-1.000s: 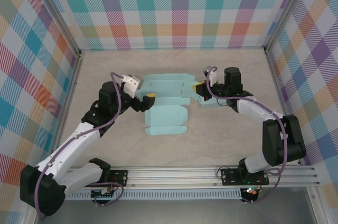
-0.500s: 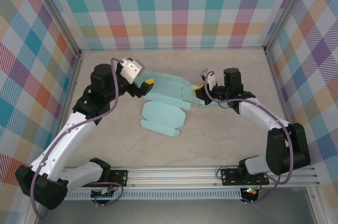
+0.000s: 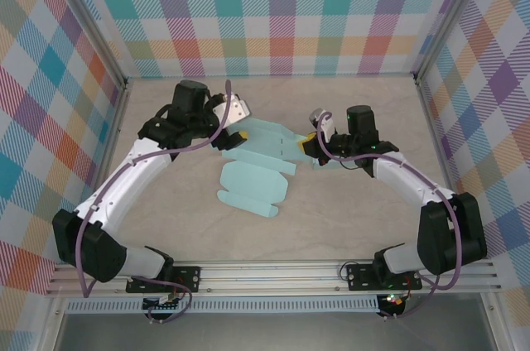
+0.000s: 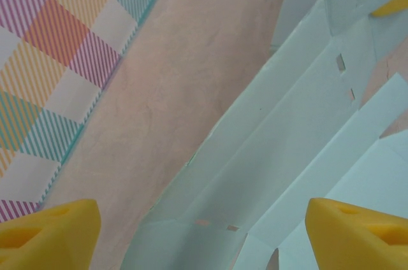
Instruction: Fold the paper box
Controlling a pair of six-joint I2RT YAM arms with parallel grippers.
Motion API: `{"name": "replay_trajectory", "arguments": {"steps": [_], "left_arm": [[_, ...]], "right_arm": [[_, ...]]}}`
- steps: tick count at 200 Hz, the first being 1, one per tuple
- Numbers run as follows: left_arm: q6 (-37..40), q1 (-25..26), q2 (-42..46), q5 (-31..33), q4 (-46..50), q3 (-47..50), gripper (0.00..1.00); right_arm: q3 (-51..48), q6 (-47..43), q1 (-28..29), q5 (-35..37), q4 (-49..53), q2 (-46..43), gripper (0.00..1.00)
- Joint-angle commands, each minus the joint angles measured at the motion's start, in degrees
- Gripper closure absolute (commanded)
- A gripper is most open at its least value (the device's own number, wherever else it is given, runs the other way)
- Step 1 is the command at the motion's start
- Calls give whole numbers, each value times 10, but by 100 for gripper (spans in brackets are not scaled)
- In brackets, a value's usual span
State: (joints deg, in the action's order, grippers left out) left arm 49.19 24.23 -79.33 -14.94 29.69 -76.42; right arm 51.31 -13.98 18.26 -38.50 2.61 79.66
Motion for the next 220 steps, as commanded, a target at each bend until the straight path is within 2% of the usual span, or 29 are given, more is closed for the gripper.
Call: {"name": "replay_trajectory", "arguments": {"steps": [1,72,85,120,127,146,159,180,220], "left_arm": [[49,-9,-21,-6,22,-26,16],[65,-14,-91,11,38,-87,18],[71,-15,-98,7,48,-92,36],[72,-16,-113,17,60,-89,38],[74,-16,-115,19,60,-88,50],[72,-16,-119,26,60,-86,52],[67,-16,-122,30,56,-83,74],[53,-16,-123,36,53,-80,97],[0,-14,-94,49,27,-31,99]], "right_arm": [[22,-20,3,-26,11,-11,100],[25,-27,6,-35,24,-13,100],[26,-27,6,-34,25,-12,100],[27,-27,6,-33,25,-11,100],[27,-27,6,-32,25,-10,100],[27,-26,6,-30,24,-8,100],[29,-24,6,-28,22,-4,100],[33,-24,6,-28,22,7,100],[60,-16,6,-27,35,51,100]]}}
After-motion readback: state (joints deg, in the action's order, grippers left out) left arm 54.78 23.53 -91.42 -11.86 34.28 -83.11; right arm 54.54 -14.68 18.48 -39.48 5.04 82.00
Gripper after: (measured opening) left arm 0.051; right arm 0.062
